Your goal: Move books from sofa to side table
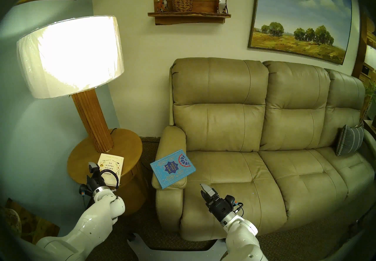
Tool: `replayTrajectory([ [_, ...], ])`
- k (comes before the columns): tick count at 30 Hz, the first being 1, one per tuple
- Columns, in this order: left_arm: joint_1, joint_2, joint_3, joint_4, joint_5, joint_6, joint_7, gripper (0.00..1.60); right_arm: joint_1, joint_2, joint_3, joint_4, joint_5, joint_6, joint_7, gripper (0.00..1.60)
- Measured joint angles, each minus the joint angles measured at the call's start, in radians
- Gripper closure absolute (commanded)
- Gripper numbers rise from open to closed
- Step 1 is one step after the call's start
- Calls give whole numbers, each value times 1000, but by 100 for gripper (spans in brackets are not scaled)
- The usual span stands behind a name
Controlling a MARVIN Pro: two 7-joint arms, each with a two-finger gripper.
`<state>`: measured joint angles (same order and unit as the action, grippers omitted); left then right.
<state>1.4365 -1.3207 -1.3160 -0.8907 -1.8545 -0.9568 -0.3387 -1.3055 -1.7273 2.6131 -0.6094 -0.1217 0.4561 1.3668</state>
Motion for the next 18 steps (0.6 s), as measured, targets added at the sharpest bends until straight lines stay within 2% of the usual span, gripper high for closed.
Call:
replayTrajectory([
  [8,0,11,11,-12,14,-1,29,0,0,0,0,0,0,0,0,0],
  [18,-4,12,2,-6,20,-1,27,0,0,0,0,0,0,0,0,0],
])
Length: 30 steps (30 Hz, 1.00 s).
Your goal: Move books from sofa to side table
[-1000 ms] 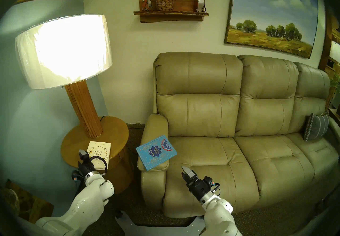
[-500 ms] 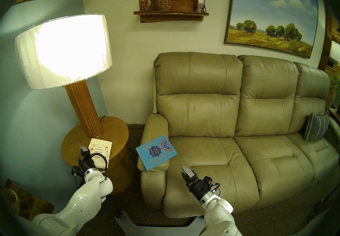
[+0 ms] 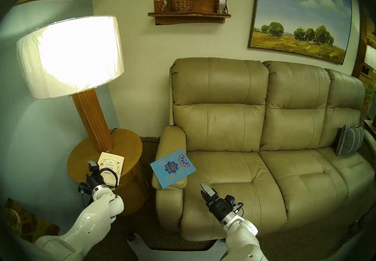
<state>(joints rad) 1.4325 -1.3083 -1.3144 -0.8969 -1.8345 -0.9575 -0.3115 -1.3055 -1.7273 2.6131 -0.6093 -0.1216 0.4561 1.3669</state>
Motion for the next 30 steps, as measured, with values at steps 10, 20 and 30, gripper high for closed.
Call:
replayTrajectory([
  [10,-18,-1,27,99,54,0,0,0,0,0,0,0,0,0,0,0],
  [20,-23,-16,-7,115,79,0,-40,0,0,0,0,0,0,0,0,0],
  [30,50,-35,-109,-37,-4,15,-185,0,0,0,0,0,0,0,-1,0],
])
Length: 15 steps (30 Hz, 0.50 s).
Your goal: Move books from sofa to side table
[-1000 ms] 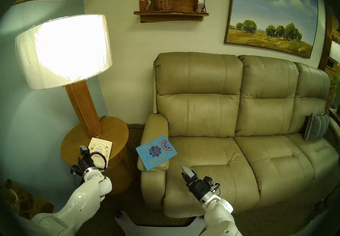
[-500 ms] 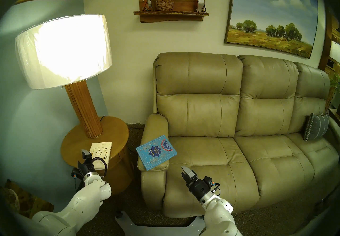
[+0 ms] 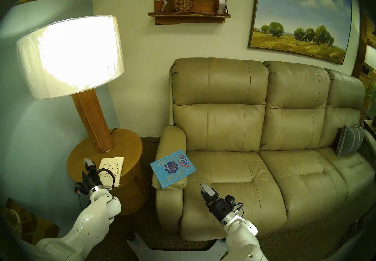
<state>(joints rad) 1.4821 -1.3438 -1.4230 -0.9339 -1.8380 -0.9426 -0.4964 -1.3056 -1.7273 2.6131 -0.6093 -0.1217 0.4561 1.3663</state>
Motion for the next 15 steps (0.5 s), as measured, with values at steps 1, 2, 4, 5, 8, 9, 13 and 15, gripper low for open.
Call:
replayTrajectory([
  [1,11,-5,-6,-13,-11,7,-10,0,0,0,0,0,0,0,0,0],
  [2,26,-11,-13,-30,-25,17,-21,0,0,0,0,0,0,0,0,0],
  [4,48,-21,-19,-54,-43,31,-35,0,0,0,0,0,0,0,-1,0],
  [5,69,-30,-25,-77,-60,46,-46,0,0,0,0,0,0,0,-1,0],
  [8,106,-48,-30,-114,-88,74,-68,0,0,0,0,0,0,0,-2,0],
  [9,116,-53,-31,-123,-96,83,-73,0,0,0,0,0,0,0,-3,0],
  [13,164,-74,-34,-177,-131,125,-98,0,0,0,-2,0,-5,-1,-14,0],
  [15,188,-82,-36,-203,-148,148,-110,0,2,-1,-6,2,-10,-3,-23,0],
])
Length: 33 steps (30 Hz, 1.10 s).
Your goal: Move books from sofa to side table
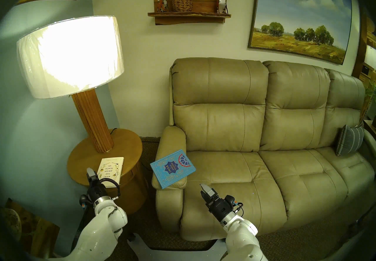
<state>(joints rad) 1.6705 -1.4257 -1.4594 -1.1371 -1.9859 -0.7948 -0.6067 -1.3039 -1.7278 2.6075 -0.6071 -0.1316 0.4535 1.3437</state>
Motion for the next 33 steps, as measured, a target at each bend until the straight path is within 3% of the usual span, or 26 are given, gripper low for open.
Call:
replayTrajectory([
  [9,110,-20,-7,-116,-68,117,-67,0,19,-7,-37,56,-46,-11,-42,0],
  [22,277,-1,-16,-275,-188,360,-166,0,66,-33,-97,182,-108,-46,-75,0],
  [33,362,39,-17,-274,-274,554,-214,0,97,-52,-76,235,-94,-115,-91,0],
])
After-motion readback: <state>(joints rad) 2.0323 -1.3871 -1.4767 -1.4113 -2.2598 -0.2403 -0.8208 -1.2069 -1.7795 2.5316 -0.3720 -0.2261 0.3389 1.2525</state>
